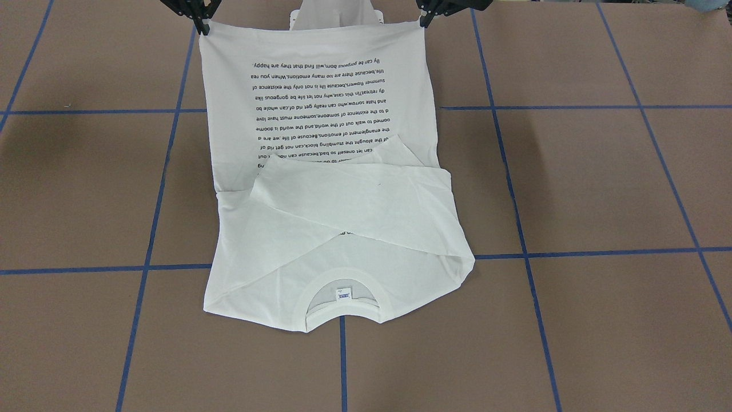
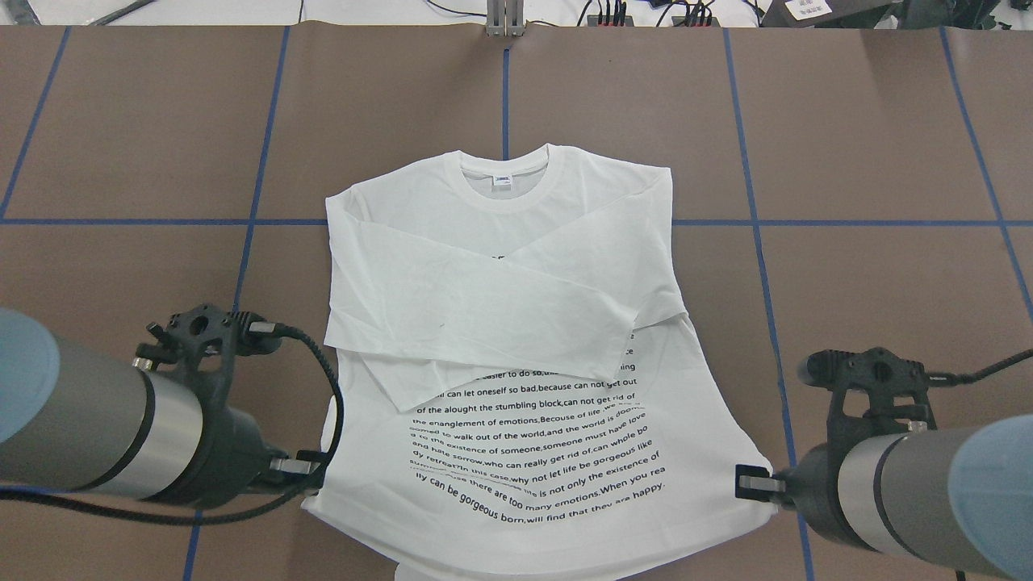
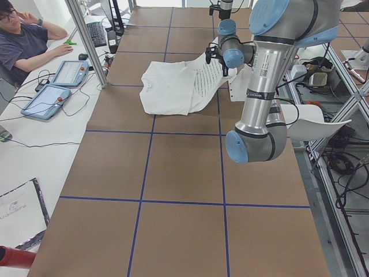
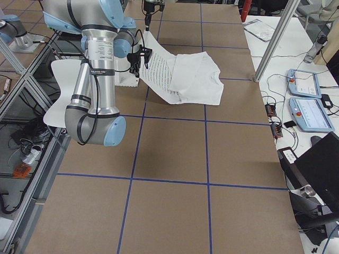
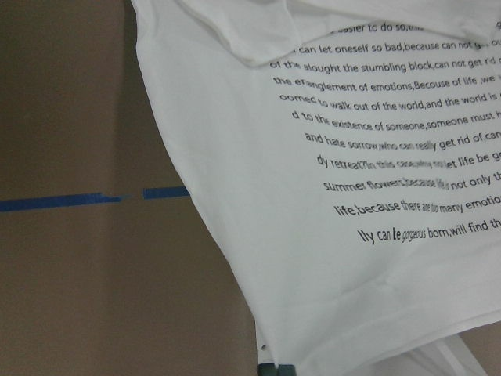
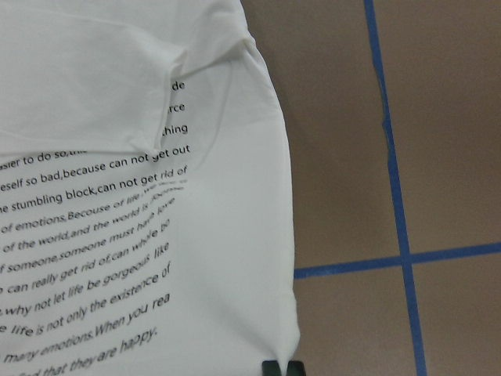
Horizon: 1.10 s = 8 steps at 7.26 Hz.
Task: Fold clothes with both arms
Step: 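Lift the hem with both grippers and fold it toward the collar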
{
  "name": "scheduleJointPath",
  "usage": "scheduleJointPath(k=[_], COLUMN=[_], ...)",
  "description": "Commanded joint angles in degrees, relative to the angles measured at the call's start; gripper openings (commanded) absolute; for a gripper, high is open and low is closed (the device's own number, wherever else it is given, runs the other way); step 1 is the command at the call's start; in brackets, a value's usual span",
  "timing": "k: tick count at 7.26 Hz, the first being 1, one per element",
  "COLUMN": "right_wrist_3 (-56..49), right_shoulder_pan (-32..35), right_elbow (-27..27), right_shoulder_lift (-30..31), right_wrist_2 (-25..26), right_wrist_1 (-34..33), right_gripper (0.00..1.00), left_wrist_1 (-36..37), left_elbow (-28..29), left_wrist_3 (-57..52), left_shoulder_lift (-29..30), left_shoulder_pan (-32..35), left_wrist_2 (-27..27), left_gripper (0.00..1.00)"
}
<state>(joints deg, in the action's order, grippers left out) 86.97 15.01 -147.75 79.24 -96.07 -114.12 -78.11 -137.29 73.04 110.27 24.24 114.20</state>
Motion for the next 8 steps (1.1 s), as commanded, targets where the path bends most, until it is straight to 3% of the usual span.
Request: scheduleJointPath(k=[1,3,5,6,7,8], right_wrist_3=[-12.0,-17.8,-18.2,-18.2,-18.2,-18.2], right_shoulder_pan=[16.4,25.7,28.0,28.0,28.1,28.0], right_elbow=[10.2,17.9,27.1,34.7,42.4,47.9], right_shoulder_lift=[-11.4,-17.1,-22.8,-25.8,-25.8,-26.0], right_wrist_2=[-5.7,-8.3,-7.3,-4.9,-4.7,-4.2], right_wrist_1=[-3.6,-3.0,-2.9,1.8,11.8,15.9], right_gripper=[0.00,0.00,0.00,0.00,0.00,0.00], left_wrist_1=[1.5,1.3,-1.6,-7.4,-13.1,-17.3], left_elbow=[11.2,16.3,23.3,29.0,35.0,39.6], left_wrist_3=[-10.9,-16.6,-17.1,-17.1,-17.1,-17.2], left_shoulder_lift=[7.8,11.1,13.7,13.7,13.7,13.9], left_shoulder_pan=[12.4,19.8,20.8,20.8,20.8,20.7], left_wrist_2=[-0.2,-1.0,-6.9,-8.1,-8.6,-10.3], left_gripper=[0.00,0.00,0.00,0.00,0.00,0.00])
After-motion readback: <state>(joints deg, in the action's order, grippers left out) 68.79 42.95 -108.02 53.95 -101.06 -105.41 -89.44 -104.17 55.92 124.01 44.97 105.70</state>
